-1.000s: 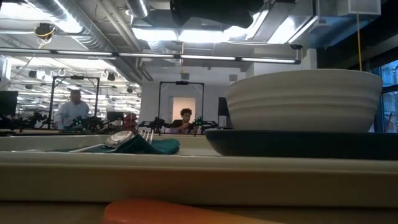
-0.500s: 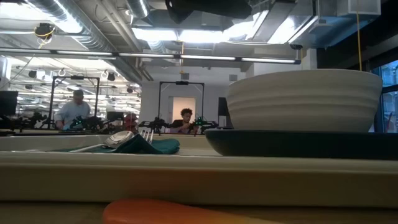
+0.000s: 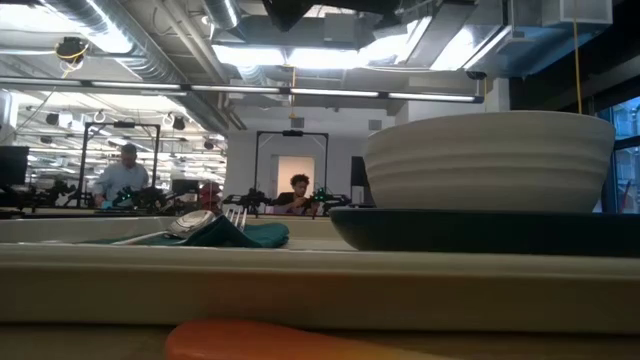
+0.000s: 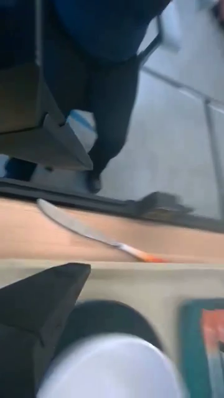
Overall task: Set up tray
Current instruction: Put the orange knife on the green napkin
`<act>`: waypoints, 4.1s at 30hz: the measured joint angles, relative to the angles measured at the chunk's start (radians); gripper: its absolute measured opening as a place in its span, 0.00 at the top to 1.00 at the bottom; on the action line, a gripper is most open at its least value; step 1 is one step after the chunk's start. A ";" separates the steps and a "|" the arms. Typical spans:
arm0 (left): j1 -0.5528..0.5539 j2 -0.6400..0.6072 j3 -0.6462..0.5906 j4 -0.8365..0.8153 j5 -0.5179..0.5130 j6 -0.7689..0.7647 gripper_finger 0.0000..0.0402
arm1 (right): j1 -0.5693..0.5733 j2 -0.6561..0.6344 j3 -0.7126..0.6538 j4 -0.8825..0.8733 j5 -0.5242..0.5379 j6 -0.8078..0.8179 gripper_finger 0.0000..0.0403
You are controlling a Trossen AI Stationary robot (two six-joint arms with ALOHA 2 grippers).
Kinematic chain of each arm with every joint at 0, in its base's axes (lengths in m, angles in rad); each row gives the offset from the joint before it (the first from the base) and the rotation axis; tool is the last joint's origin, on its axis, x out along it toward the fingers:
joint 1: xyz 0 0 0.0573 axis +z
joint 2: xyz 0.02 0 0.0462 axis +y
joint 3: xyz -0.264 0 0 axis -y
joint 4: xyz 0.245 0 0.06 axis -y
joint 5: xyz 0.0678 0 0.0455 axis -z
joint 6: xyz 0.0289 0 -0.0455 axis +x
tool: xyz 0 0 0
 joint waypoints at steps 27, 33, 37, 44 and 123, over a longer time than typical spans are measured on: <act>-0.047 0.118 0.000 0.183 0.126 0.251 0.68 | 0.033 0.549 0.398 -0.214 0.076 0.095 0.56; -0.064 0.118 0.000 0.184 0.128 0.270 0.68 | 0.033 0.628 0.472 -0.354 0.048 0.293 0.60; -0.078 0.118 0.000 0.182 0.128 0.268 0.68 | 0.033 0.653 0.473 -0.348 0.018 0.379 0.61; -0.096 0.118 0.000 0.178 0.158 0.268 0.68 | 0.033 0.668 0.473 -0.325 -0.003 0.432 0.61; -0.067 0.299 0.003 0.233 0.134 0.206 0.68 | -0.039 0.725 0.475 -0.430 -0.035 0.216 0.61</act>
